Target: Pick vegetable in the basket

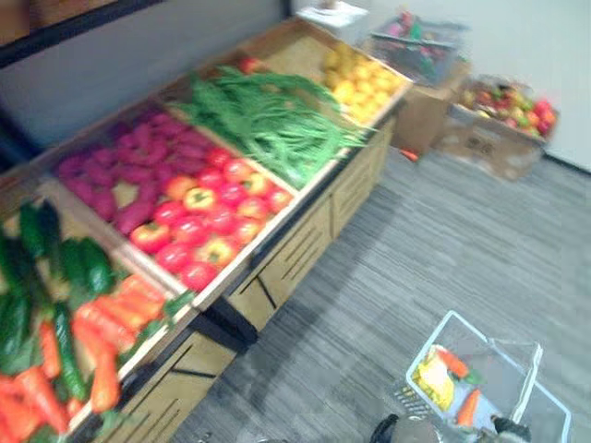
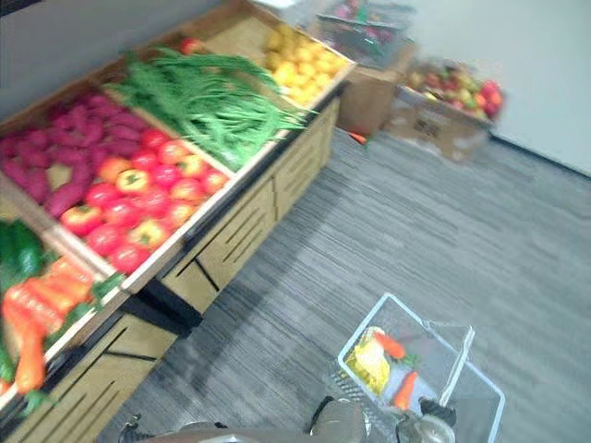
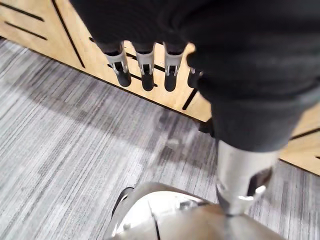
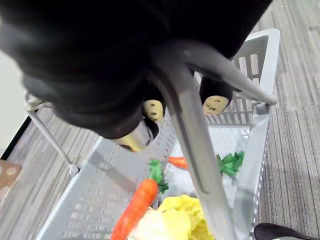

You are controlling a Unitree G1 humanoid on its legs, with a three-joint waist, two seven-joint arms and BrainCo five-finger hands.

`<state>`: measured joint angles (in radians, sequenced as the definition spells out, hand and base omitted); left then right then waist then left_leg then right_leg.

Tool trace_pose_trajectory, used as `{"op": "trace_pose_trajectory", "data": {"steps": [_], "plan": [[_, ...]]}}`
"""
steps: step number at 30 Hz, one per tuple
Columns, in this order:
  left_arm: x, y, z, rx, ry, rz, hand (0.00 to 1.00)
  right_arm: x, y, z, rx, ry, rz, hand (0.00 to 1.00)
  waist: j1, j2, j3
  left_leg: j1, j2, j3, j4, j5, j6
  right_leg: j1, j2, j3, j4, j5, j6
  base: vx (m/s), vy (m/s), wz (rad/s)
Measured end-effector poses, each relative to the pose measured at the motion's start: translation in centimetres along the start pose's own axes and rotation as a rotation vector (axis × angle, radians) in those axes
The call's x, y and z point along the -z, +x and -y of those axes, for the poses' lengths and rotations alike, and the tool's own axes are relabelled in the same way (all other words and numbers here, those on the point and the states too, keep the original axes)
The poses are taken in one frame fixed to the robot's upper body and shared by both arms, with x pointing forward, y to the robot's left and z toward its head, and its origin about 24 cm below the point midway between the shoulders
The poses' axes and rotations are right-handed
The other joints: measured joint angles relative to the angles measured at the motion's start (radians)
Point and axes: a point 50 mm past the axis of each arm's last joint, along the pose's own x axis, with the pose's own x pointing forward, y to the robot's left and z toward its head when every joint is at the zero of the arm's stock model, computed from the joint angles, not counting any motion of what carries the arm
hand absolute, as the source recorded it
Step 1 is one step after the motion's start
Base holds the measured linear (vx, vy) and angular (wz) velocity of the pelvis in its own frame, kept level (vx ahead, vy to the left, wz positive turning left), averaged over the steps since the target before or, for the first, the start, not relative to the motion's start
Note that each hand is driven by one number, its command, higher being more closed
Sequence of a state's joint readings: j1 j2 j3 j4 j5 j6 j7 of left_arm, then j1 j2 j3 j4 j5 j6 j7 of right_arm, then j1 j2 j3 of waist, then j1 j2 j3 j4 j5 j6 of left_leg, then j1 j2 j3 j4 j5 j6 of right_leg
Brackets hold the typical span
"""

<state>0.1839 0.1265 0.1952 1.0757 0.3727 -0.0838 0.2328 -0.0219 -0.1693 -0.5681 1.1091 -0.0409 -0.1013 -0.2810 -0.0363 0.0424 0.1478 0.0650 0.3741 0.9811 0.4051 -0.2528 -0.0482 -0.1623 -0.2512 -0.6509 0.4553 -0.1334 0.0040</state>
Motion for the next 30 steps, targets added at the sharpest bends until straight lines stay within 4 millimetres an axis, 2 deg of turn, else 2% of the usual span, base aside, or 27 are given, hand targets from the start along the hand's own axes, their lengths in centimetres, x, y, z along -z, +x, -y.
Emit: {"op": "trace_pose_trajectory", "data": {"steps": [2, 3, 4, 5, 6, 7, 8, 9, 10, 11, 12, 13, 15, 17, 18, 19, 20, 21, 23, 26, 28, 30], "plan": [[-0.9, 0.2, 0.2, 0.005, -0.001, 0.018, 0.0, -0.4, 0.0, -0.3, -0.013, -0.018, 0.014, 1.0, 0.002, 0.004, 0.002, 0.02, 0.011, 0.034, 0.015, 0.024, -0.014, -0.011, 0.026, 0.0, -0.023, -0.035, -0.02, 0.03, -0.289, -1.21], [-1.4, 0.4, 0.5, 0.015, -0.001, 0.026, 0.0, -0.1, 0.0, -0.2, -0.012, -0.028, 0.007, 1.0, -0.009, 0.005, 0.003, 0.026, 0.027, 0.036, 0.034, 0.035, -0.028, -0.005, 0.047, 0.009, -0.041, -0.042, -0.025, 0.07, -0.325, -0.84], [-2.3, 0.4, 1.0, 0.031, 0.004, 0.049, 0.0, 0.3, -0.1, -0.2, -0.018, -0.04, -0.003, 1.0, -0.024, 0.019, -0.001, 0.029, 0.059, 0.03, 0.078, 0.058, -0.026, 0.015, 0.08, 0.022, -0.073, -0.043, -0.026, 0.08, -0.246, -0.48], [-2.7, 0.4, 1.3, 0.037, 0.005, 0.059, 0.0, 0.7, -0.3, -0.4, -0.026, -0.048, -0.01, 1.0, -0.038, 0.022, -0.003, 0.03, 0.079, 0.024, 0.112, 0.077, -0.026, 0.028, 0.095, 0.029, -0.092, -0.043, -0.026, 0.08, -0.221, -0.53], [-3.2, 0.4, 1.8, 0.047, -0.002, 0.071, 0.0, 1.4, -0.6, -0.6, -0.037, -0.06, -0.022, 1.0, -0.046, 0.013, 0.002, 0.032, 0.125, 0.022, 0.194, 0.123, -0.027, 0.051, 0.116, 0.053, -0.12, -0.043, -0.028, 0.07, -0.186, -0.76], [-3.4, 0.4, 1.6, 0.042, 0.0, 0.08, 0.0, 1.9, -0.8, -0.5, -0.034, -0.062, -0.027, 1.0, -0.045, 0.002, 0.006, 0.03, 0.16, 0.014, 0.262, 0.15, -0.044, 0.067, 0.131, 0.102, -0.142, -0.05, -0.04, 0.06, -0.157, -0.84], [-3.5, 0.4, 1.6, 0.039, -0.002, 0.082, 0.0, 2.1, -0.8, -0.4, -0.033, -0.061, -0.026, 1.0, -0.045, 0.0, 0.005, 0.027, 0.159, -0.006, 0.272, 0.134, -0.065, 0.071, 0.131, 0.131, -0.15, -0.056, -0.048, 0.03, -0.065, -0.98], [-3.6, 0.4, 1.6, 0.033, -0.007, 0.089, 0.0, 2.1, -0.8, -0.2, -0.027, -0.061, -0.025, 1.0, -0.044, -0.004, 0.009, 0.007, 0.135, -0.072, 0.275, 0.094, -0.073, 0.076, 0.136, 0.2, -0.176, -0.057, -0.048, 0.0, -0.007, -1.06], [-3.7, 0.4, 1.4, 0.016, -0.014, 0.095, 0.0, 2.2, -0.8, -0.4, -0.025, -0.06, -0.027, 1.0, -0.038, -0.014, 0.014, -0.03, 0.084, -0.195, 0.275, 0.063, -0.066, 0.081, 0.137, 0.272, -0.196, -0.051, -0.041, -0.03, 0.017, -1.19], [-3.7, 0.4, 1.3, 0.006, -0.021, 0.097, 0.0, 2.1, -0.9, -0.4, -0.023, -0.059, -0.027, 1.0, -0.036, -0.019, 0.016, -0.046, 0.049, -0.268, 0.26, 0.056, -0.067, 0.081, 0.135, 0.306, -0.199, -0.047, -0.035, -0.02, 0.05, -1.49], [-3.1, 0.2, 1.4, -0.005, -0.032, 0.084, 0.0, 2.1, -0.8, -0.4, -0.018, -0.059, -0.024, 1.0, -0.028, -0.022, 0.015, -0.058, -0.029, -0.405, 0.202, 0.049, -0.071, 0.084, 0.137, 0.377, -0.209, -0.033, -0.023, -0.02, 0.075, -1.38], [-2.8, 0.1, 1.4, -0.009, -0.035, 0.076, 0.0, 2.0, -0.8, -0.4, -0.017, -0.06, -0.022, 1.0, -0.02, -0.022, 0.015, -0.06, -0.068, -0.473, 0.168, 0.046, -0.072, 0.082, 0.141, 0.418, -0.214, -0.026, -0.021, -0.02, 0.136, -1.94], [-1.9, -0.3, 1.5, -0.018, -0.044, 0.06, 0.0, 1.9, -0.8, -0.4, -0.022, -0.066, -0.014, 1.0, -0.01, -0.022, 0.015, -0.081, -0.189, -0.706, 0.025, 0.034, -0.07, 0.077, 0.17, 0.563, -0.266, 0.004, -0.006, -0.04, 0.182, -1.92], [-1.7, -0.4, 1.5, -0.024, -0.069, 0.052, 0.0, 1.9, -0.7, -0.2, -0.017, -0.069, -0.01, 1.0, -0.004, -0.021, 0.016, -0.088, -0.24, -0.829, -0.085, 0.032, -0.069, 0.058, 0.188, 0.654, -0.285, 0.014, 0.01, -0.08, 0.232, -1.68], [-1.4, -0.5, 1.7, -0.022, -0.08, 0.045, 0.0, 1.9, -0.7, 0.1, -0.014, -0.082, -0.003, 1.0, 0.003, -0.01, 0.015, -0.094, -0.246, -0.883, -0.173, 0.034, -0.064, 0.04, 0.208, 0.701, -0.291, 0.027, 0.033, -0.11, 0.249, -1.73], [-1.4, -0.5, 1.8, -0.02, -0.088, 0.044, 0.0, 2.0, -0.7, 0.1, -0.016, -0.09, -0.004, 1.0, 0.014, -0.013, 0.016, -0.09, -0.25, -0.871, -0.18, 0.013, -0.047, 0.035, 0.217, 0.724, -0.299, 0.042, 0.051, -0.06, 0.234, -1.36], [-1.3, -0.5, 1.6, -0.032, -0.102, 0.038, 0.0, 2.8, -0.9, 0.3, -0.02, -0.105, -0.019, 1.0, 0.009, -0.009, 0.001, -0.093, -0.266, -0.842, -0.196, 0.0, -0.04, 0.041, 0.207, 0.755, -0.334, 0.079, 0.074, 0.05, 0.236, -0.84], [-1.4, -0.4, 1.2, -0.049, -0.107, 0.048, 0.0, 3.4, -1.1, 0.7, -0.01, -0.108, -0.038, 1.0, 0.012, -0.032, 0.001, -0.093, -0.289, -0.82, -0.207, -0.002, -0.038, 0.045, 0.192, 0.766, -0.337, 0.088, 0.088, 0.14, 0.278, -0.69], [-1.1, -0.4, 1.0, -0.051, -0.106, 0.037, 0.0, 3.4, -1.0, 1.0, -0.002, -0.108, -0.039, 1.0, 0.009, -0.046, -0.002, -0.087, -0.314, -0.79, -0.212, 0.011, -0.013, 0.048, 0.172, 0.795, -0.378, 0.111, 0.106, 0.15, 0.24, -0.42], [-0.8, -0.4, 1.1, -0.039, -0.102, 0.025, 0.0, 3.6, -1.0, 1.4, 0.004, -0.109, -0.038, 1.0, 0.011, -0.039, -0.005, -0.053, -0.349, -0.78, -0.215, 0.018, -0.004, 0.065, 0.148, 0.819, -0.39, 0.116, 0.113, 0.16, 0.2, -0.32], [-1.0, -0.4, 1.4, -0.022, -0.104, 0.031, 0.0, 3.5, -1.0, 1.4, -0.003, -0.109, -0.031, 1.0, 0.01, -0.025, -0.015, -0.033, -0.358, -0.802, -0.231, 0.018, -0.003, 0.079, 0.141, 0.816, -0.39, 0.116, 0.113, 0.12, 0.084, -0.16], [-1.6, -0.3, 1.6, -0.009, -0.106, 0.045, 0.0, 3.4, -1.0, 1.4, -0.01, -0.114, -0.028, 1.0, 0.012, -0.026, -0.021, -0.006, -0.362, -0.803, -0.242, 0.018, -0.002, 0.083, 0.141, 0.809, -0.375, 0.116, 0.113, 0.1, 0.034, -0.08]]}}
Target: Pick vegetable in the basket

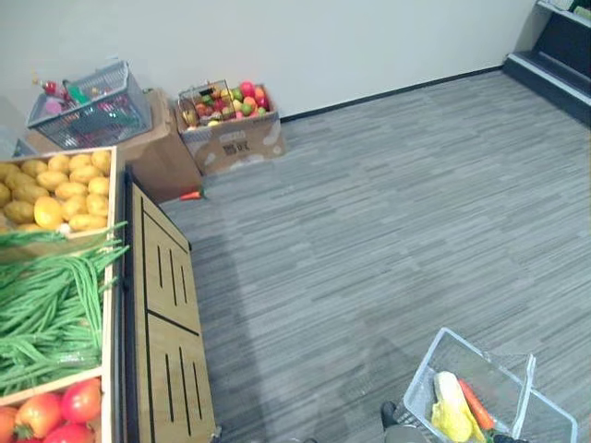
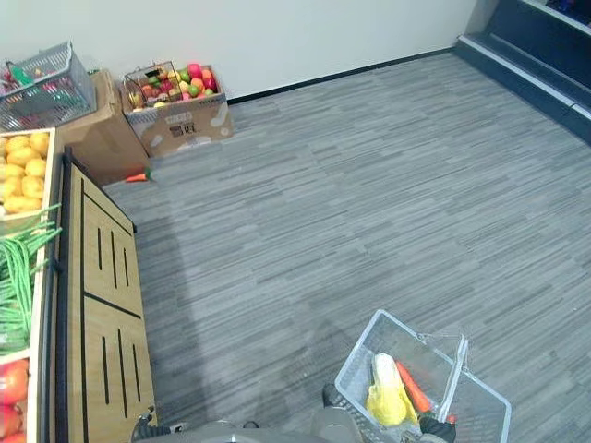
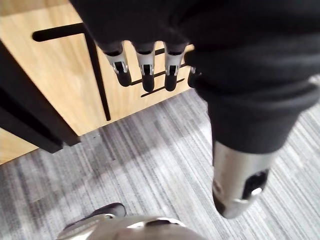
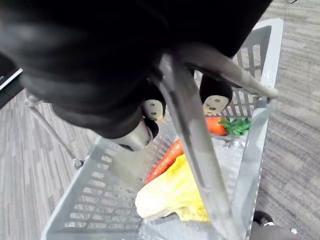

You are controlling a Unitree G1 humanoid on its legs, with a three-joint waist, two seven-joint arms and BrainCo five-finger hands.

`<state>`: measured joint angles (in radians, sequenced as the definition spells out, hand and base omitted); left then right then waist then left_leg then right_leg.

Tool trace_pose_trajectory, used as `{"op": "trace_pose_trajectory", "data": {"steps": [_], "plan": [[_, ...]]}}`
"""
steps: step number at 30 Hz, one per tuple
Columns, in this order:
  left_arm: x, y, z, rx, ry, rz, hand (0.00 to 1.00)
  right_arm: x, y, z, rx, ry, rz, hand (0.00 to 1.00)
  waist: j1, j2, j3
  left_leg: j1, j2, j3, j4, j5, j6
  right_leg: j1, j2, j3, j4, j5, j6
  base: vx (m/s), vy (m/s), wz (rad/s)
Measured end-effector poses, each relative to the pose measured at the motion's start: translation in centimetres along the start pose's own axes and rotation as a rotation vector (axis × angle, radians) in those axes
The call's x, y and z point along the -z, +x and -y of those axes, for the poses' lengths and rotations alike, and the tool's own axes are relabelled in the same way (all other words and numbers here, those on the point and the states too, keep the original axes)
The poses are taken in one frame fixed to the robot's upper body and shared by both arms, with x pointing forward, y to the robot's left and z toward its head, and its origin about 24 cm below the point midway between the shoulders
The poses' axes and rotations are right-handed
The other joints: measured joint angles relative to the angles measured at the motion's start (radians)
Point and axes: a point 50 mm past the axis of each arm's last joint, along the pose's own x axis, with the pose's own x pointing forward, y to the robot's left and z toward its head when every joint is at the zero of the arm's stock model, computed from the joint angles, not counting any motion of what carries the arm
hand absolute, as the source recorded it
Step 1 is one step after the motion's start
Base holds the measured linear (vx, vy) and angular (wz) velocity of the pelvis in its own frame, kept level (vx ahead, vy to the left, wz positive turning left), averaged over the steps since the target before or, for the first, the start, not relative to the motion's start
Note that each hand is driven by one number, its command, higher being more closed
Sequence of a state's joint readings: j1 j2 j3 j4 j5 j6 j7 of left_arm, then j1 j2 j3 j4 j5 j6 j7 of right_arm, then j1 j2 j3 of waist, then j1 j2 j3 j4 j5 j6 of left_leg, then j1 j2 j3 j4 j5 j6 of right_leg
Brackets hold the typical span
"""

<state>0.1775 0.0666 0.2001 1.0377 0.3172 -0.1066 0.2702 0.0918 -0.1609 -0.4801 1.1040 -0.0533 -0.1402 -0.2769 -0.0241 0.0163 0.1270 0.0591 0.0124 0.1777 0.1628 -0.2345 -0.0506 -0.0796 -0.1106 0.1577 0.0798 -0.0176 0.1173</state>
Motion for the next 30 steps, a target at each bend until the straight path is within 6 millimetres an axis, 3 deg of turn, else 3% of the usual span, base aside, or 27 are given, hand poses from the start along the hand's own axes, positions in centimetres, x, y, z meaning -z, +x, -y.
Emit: {"op": "trace_pose_trajectory", "data": {"steps": [3, 4, 5, 7, 11, 16, 18, 24, 30], "plan": [[-0.1, 0.1, 0.1, 0.017, 0.001, 0.0, 0.0, -0.4, 0.0, -0.4, -0.019, -0.017, 0.014, 1.0, 0.005, -0.001, 0.005, 0.038, 0.002, -0.001, -0.004, 0.008, 0.012, -0.014, 0.008, -0.022, 0.106, -0.013, -0.017, 0.02, 0.006, -0.08], [0.0, 0.1, 0.0, 0.018, -0.008, -0.005, 0.0, -0.4, 0.0, -0.6, -0.027, -0.016, 0.012, 1.0, 0.007, -0.012, 0.012, 0.057, 0.001, -0.003, -0.005, 0.012, 0.02, -0.034, 0.01, -0.035, 0.186, -0.02, -0.022, -0.05, 0.012, 0.11], [0.1, 0.1, -0.1, 0.022, -0.005, -0.01, 0.0, -0.3, -0.1, -0.8, -0.033, -0.009, 0.007, 1.0, 0.006, -0.005, 0.008, 0.072, -0.005, -0.015, -0.004, 0.014, 0.021, -0.044, 0.006, -0.052, 0.246, -0.025, -0.02, -0.06, 0.022, 0.2], [0.3, 0.1, -0.2, 0.025, -0.004, -0.019, 0.0, 0.3, -0.4, -1.2, -0.045, 0.0, -0.007, 1.0, 0.008, -0.017, -0.004, 0.074, -0.019, -0.052, -0.009, 0.014, 0.021, -0.053, -0.01, -0.062, 0.277, -0.025, -0.02, -0.05, 0.043, 0.33], [0.7, 0.2, -0.5, 0.015, -0.068, -0.046, 0.0, 0.8, -0.8, -2.3, -0.071, 0.012, -0.023, 1.0, 0.023, -0.046, -0.015, 0.041, -0.039, -0.103, -0.021, 0.018, 0.029, -0.044, -0.04, -0.092, 0.207, -0.024, -0.019, -0.06, 0.037, 0.31], [2.4, -0.2, -1.3, -0.023, -0.17, -0.116, 0.0, 2.8, -1.7, -2.9, -0.096, 0.003, -0.089, 1.0, 0.039, -0.081, -0.051, 0.013, -0.035, -0.178, -0.039, 0.037, 0.053, 0.056, -0.056, -0.218, 0.018, -0.022, -0.013, -0.08, -0.083, 0.43], [2.6, -0.2, -1.4, -0.031, -0.209, -0.129, 0.0, 3.2, -1.8, -3.0, -0.11, -0.002, -0.108, 1.0, 0.045, -0.076, -0.058, 0.002, -0.027, -0.211, -0.059, 0.058, 0.042, 0.071, -0.05, -0.255, -0.023, -0.01, 0.005, -0.08, -0.134, 0.32], [3.0, -0.4, -0.9, -0.016, -0.278, -0.165, 0.0, 3.3, -1.7, -2.8, -0.11, -0.005, -0.112, 1.0, 0.028, -0.057, -0.078, -0.003, 0.002, -0.355, -0.154, 0.144, 0.005, 0.1, -0.037, -0.404, -0.05, -0.022, -0.002, -0.06, -0.122, 0.7], [3.2, -0.4, -0.8, -0.017, -0.331, -0.185, 0.0, 3.0, -1.8, -3.4, -0.135, -0.009, -0.101, 1.0, 0.032, -0.056, -0.079, -0.002, 0.014, -0.39, -0.165, 0.158, -0.012, 0.146, -0.028, -0.465, -0.073, -0.023, -0.002, -0.03, -0.038, 0.31]]}}
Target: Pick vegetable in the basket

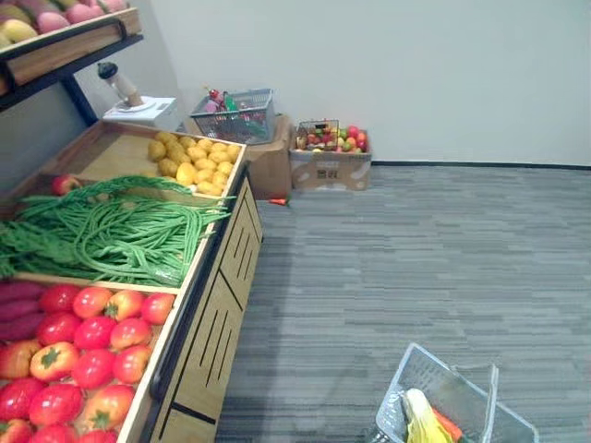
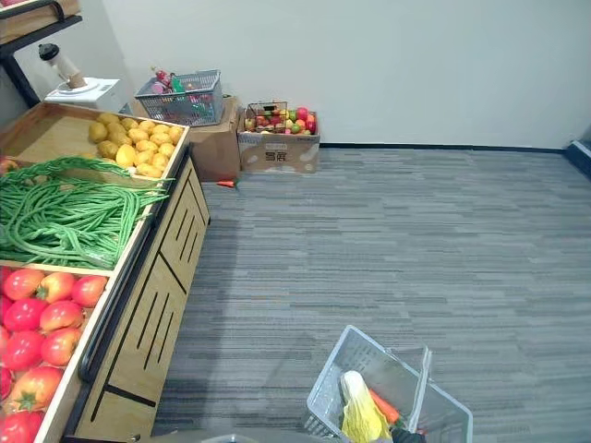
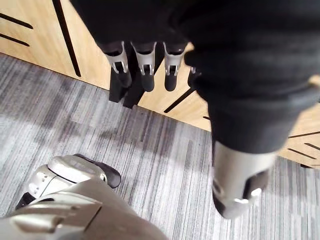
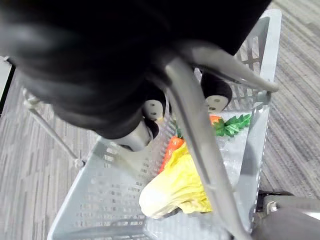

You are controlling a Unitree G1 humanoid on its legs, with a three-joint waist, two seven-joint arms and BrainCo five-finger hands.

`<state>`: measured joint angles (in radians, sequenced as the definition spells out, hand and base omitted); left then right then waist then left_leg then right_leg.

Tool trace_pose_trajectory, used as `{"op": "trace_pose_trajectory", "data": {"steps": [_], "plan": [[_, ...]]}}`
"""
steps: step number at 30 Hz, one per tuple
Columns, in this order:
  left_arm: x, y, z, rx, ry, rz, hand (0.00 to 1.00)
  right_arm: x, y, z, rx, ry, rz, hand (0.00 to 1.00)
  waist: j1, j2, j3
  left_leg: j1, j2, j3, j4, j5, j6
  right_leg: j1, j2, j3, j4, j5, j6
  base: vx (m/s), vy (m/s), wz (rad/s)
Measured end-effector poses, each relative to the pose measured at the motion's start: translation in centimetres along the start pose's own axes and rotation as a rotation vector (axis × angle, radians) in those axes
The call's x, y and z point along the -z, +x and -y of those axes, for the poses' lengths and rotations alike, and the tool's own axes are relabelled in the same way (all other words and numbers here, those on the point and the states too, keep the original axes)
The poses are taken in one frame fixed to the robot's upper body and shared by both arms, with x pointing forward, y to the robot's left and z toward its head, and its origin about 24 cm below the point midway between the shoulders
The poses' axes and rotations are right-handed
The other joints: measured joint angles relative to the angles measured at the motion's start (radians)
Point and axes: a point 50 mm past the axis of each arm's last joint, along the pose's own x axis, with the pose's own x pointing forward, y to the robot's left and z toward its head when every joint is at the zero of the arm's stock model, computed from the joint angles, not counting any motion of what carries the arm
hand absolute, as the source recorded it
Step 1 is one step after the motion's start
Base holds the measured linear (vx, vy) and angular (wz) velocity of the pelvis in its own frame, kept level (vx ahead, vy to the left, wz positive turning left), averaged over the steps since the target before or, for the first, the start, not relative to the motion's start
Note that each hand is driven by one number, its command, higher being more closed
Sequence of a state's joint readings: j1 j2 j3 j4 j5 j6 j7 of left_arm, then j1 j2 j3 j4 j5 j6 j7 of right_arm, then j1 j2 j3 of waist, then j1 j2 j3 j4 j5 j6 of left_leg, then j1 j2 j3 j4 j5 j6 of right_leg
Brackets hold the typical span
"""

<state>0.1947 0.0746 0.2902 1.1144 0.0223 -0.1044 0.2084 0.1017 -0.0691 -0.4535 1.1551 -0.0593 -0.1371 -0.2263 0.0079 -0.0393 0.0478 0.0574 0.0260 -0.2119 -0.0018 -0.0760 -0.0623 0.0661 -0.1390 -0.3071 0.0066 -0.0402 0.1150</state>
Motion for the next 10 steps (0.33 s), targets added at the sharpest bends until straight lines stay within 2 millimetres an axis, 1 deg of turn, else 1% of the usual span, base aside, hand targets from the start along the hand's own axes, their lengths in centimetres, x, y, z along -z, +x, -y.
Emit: {"op": "trace_pose_trajectory", "data": {"steps": [6, 8, 10], "plan": [[0.3, 0.0, 0.0, 0.002, 0.006, -0.019, 0.0, 0.9, -0.5, -1.3, -0.049, 0.052, -0.037, 1.0, -0.004, -0.005, -0.001, 0.016, -0.007, 0.011, -0.032, 0.003, 0.003, 0.014, -0.008, 0.0, -0.018, 0.012, 0.006, 0.04, 0.027, -0.03], [0.1, 0.1, 0.1, 0.006, 0.012, -0.016, 0.0, 1.0, -0.5, -1.3, -0.051, 0.05, -0.038, 1.0, -0.007, -0.009, 0.0, 0.018, -0.013, 0.002, -0.031, 0.01, 0.011, 0.027, -0.014, -0.017, -0.025, 0.014, 0.008, 0.09, 0.038, 0.19], [0.0, 0.1, 0.0, 0.008, 0.021, -0.011, 0.0, 1.2, -0.5, -1.4, -0.052, 0.047, -0.047, 1.0, -0.005, -0.012, -0.003, 0.021, -0.019, 0.001, -0.031, 0.01, 0.011, 0.035, -0.02, -0.023, -0.025, 0.014, 0.009, 0.07, 0.031, 0.15]]}}
